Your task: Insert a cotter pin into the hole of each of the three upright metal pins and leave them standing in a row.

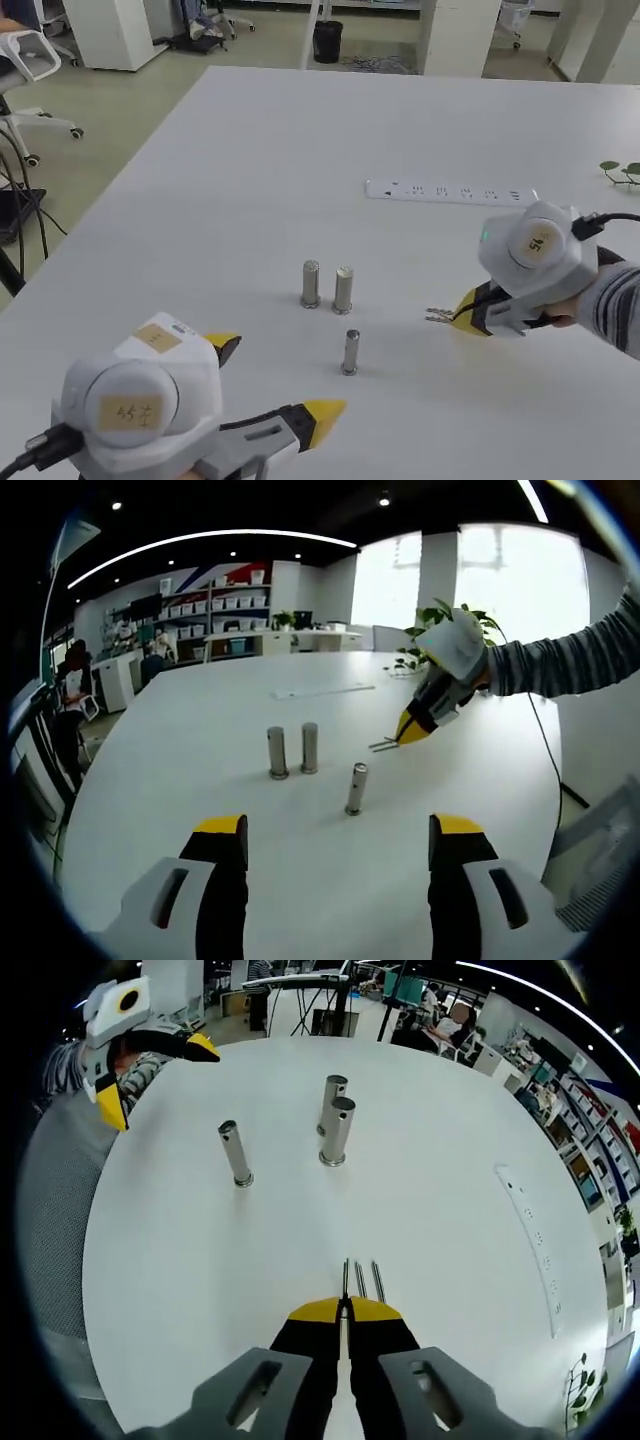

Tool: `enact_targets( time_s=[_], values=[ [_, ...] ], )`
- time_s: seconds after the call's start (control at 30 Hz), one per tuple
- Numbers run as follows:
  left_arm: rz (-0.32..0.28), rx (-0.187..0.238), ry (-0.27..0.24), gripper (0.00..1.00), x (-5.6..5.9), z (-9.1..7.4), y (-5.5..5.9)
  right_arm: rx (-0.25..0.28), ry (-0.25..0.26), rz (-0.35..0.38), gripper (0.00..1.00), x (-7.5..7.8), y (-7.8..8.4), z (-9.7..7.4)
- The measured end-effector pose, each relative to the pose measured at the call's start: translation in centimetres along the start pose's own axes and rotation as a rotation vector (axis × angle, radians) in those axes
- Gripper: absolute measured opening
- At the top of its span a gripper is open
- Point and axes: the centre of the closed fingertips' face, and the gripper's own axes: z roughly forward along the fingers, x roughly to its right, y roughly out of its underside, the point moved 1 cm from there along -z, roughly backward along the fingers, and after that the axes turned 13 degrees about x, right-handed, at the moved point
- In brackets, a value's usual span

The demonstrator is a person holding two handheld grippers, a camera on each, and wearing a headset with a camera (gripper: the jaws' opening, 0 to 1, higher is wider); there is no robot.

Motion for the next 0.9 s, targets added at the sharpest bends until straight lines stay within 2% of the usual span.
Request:
enact_targets(
  time_s=[0.13,0.23,0.3,0.57,0.9],
  values=[
    [0.010,0.000,0.027,0.66,0.6,-0.1,-0.3,0.051,0.018,-0.016,0.00,-0.7,-1.6,-0.5],
    [0.066,-0.011,0.047,0.61,0.9,-0.2,-0.6,0.083,0.022,-0.041,0.00,-1.2,-2.7,-0.9],
    [0.067,-0.015,0.053,0.61,1.2,-0.2,-0.8,0.094,0.020,-0.055,0.00,-1.6,-3.2,-1.0],
    [0.041,0.018,0.094,0.52,2.1,-0.4,-1.6,0.153,0.001,-0.150,0.00,-3.6,-5.6,-1.7],
    [0.004,0.029,0.152,0.35,3.4,-0.5,-2.2,0.205,-0.040,-0.269,0.00,-6.9,-8.4,-2.1]
  ],
)
